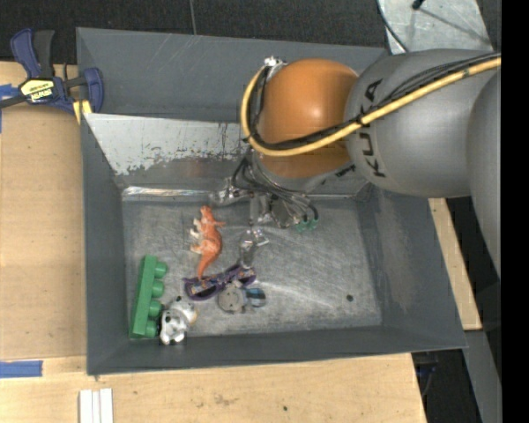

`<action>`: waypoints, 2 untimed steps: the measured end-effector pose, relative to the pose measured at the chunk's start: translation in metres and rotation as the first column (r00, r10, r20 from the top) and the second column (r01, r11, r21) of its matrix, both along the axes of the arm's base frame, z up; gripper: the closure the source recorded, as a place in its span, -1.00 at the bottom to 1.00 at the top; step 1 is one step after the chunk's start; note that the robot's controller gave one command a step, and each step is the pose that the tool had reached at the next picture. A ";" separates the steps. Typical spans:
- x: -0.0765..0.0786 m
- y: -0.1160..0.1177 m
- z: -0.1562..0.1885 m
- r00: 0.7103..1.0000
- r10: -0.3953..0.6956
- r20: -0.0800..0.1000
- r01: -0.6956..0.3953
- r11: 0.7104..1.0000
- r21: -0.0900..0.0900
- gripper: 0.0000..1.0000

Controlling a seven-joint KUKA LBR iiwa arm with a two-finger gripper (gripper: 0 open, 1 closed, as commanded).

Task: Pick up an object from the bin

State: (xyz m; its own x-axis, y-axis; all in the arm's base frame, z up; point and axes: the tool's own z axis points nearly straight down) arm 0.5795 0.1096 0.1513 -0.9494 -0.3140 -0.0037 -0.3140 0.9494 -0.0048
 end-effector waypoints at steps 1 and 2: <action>-0.041 0.012 -0.055 0.985 0.172 0.004 -0.173 0.985 0.006 -1.00; -0.017 -0.001 -0.067 0.927 0.375 -0.001 -0.375 0.927 0.010 1.00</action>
Offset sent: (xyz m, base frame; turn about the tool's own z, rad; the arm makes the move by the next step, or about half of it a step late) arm -0.0183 -0.0056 -0.0714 -0.3837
